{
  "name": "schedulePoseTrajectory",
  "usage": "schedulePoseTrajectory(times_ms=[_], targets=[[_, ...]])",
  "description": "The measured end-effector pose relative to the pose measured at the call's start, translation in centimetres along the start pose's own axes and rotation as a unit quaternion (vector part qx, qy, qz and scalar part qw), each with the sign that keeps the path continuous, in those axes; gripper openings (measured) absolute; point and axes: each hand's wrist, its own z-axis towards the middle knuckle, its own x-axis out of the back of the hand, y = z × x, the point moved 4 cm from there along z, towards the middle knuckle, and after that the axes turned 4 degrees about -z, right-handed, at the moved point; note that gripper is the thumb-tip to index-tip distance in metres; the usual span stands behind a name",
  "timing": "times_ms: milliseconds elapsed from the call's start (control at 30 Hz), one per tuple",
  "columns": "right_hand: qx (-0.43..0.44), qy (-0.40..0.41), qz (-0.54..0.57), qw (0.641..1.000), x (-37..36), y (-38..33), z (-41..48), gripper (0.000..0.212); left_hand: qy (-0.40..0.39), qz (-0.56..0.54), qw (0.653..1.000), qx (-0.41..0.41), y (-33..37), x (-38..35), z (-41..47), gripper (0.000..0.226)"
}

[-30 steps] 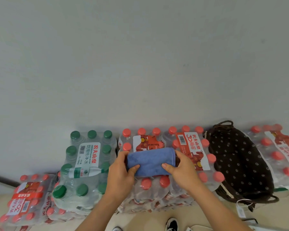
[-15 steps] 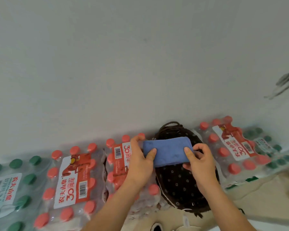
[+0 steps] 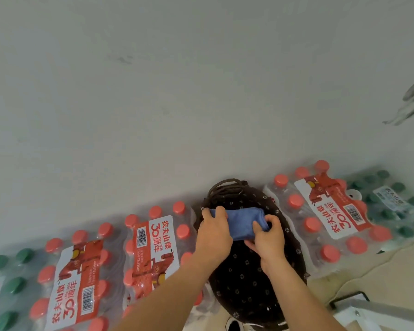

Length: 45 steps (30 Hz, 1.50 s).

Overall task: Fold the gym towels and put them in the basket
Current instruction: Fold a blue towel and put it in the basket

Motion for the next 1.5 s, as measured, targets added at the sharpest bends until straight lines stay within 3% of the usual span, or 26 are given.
schedulePoseTrajectory(times_ms=[133, 367, 500, 600, 667, 733, 800, 900, 1000, 1067, 1233, 1367, 1500], targets=[[0.08, 0.059, -0.076, 0.992, -0.7, 0.4, 1.0, 0.019, -0.015, 0.051, 0.998, 0.018, 0.0, -1.5, 1.3, 0.049], [0.043, 0.068, -0.04, 0.996, -1.7, 2.4, 3.0, 0.027, -0.046, 0.205, 0.978, -0.003, 0.1, -2.8, 2.0, 0.057], [0.055, 0.051, -0.081, 0.994, -1.4, 2.2, 3.7, 0.025, -0.011, 0.277, 0.952, -0.128, 0.4, -2.7, 2.2, 0.07], [0.062, 0.037, -0.167, 0.983, -1.0, 1.2, 3.5, 0.021, -0.046, 0.282, 0.938, -0.198, 0.6, -4.1, 2.4, 0.086], [0.084, 0.001, -0.344, 0.935, -0.8, -0.2, 3.0, 0.027, -0.062, 0.285, 0.936, -0.196, 0.5, -4.8, 2.7, 0.089], [0.14, -0.015, -0.513, 0.847, -0.6, -1.7, 1.8, 0.039, -0.074, 0.306, 0.927, -0.203, 0.3, -5.1, 3.0, 0.079], [0.242, -0.02, -0.567, 0.787, -1.0, -3.0, 0.4, 0.052, -0.087, 0.332, 0.914, -0.214, 0.1, -5.1, 3.1, 0.07], [0.34, -0.075, -0.585, 0.732, -1.9, -3.0, 0.1, 0.059, -0.096, 0.318, 0.917, -0.222, -0.3, -4.9, 3.3, 0.066], [0.326, -0.118, -0.62, 0.704, -2.0, -2.1, 2.2, 0.06, -0.084, 0.213, 0.954, -0.196, -1.0, -4.2, 3.6, 0.055], [0.334, -0.118, -0.623, 0.697, -2.0, -1.6, 3.0, 0.063, -0.057, 0.209, 0.962, -0.165, -1.5, -3.4, 4.0, 0.051], [0.345, -0.091, -0.65, 0.671, -1.7, -0.4, 3.6, 0.068, -0.061, 0.291, 0.944, -0.141, -1.3, -3.4, 3.5, 0.07], [0.344, -0.081, -0.669, 0.654, -1.7, -0.4, 3.3, 0.074, -0.055, 0.319, 0.936, -0.136, -0.5, -3.8, 3.2, 0.063], [0.334, -0.122, -0.666, 0.656, -2.1, -1.7, 3.0, 0.059, -0.053, 0.279, 0.953, -0.106, -0.1, -3.7, 2.7, 0.066]])
